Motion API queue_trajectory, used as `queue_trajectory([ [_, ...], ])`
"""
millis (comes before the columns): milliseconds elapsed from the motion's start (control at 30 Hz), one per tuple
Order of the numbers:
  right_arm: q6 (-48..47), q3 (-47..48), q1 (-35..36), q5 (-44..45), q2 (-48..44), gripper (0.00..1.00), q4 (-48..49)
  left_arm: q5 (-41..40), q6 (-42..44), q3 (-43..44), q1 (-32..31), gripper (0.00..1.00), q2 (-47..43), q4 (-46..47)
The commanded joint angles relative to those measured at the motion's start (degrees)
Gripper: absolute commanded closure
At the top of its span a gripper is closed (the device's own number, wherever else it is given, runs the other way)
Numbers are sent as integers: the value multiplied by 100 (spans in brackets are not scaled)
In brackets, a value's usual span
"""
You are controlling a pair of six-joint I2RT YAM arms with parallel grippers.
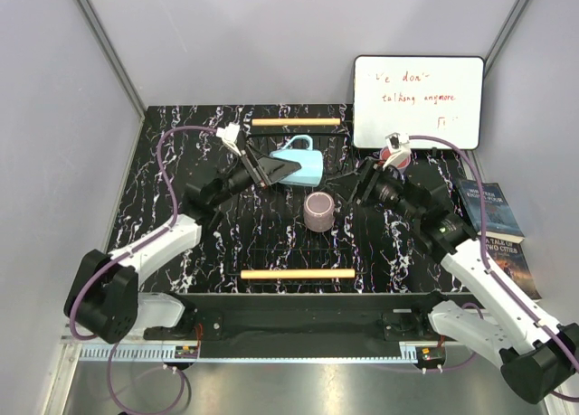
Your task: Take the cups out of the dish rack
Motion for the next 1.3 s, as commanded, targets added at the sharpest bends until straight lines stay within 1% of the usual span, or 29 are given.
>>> queue_trajectory([
  [0,320,-98,37,-569,-55,34,836,837,-1357,155,22,100,273,3304],
  [300,338,-28,37,-579,-55,34,1214,942,-1296,76,13,100,231,3244],
  [500,206,112,45,-421,-265,35,1135,863,-875,119,13,100,73,2516],
  [600,206,165,45,-482,-301,35,1178,881,-839,128,4,100,116,2470],
  [800,337,280,71,-842,24,36,1564,881,-830,128,-101,100,222,2505],
  [1033,513,350,239,-1010,674,38,2083,951,-716,251,-540,100,371,2408],
  [1100,522,359,265,-1010,753,42,2171,960,-690,243,-663,100,397,2365],
  [1167,540,341,274,-1036,824,51,2224,960,-637,216,-725,100,398,2347],
  [1200,575,306,274,-1053,850,67,2251,951,-628,208,-760,100,415,2338],
  [1267,610,254,274,-1071,851,82,2277,951,-602,155,-769,100,415,2329],
])
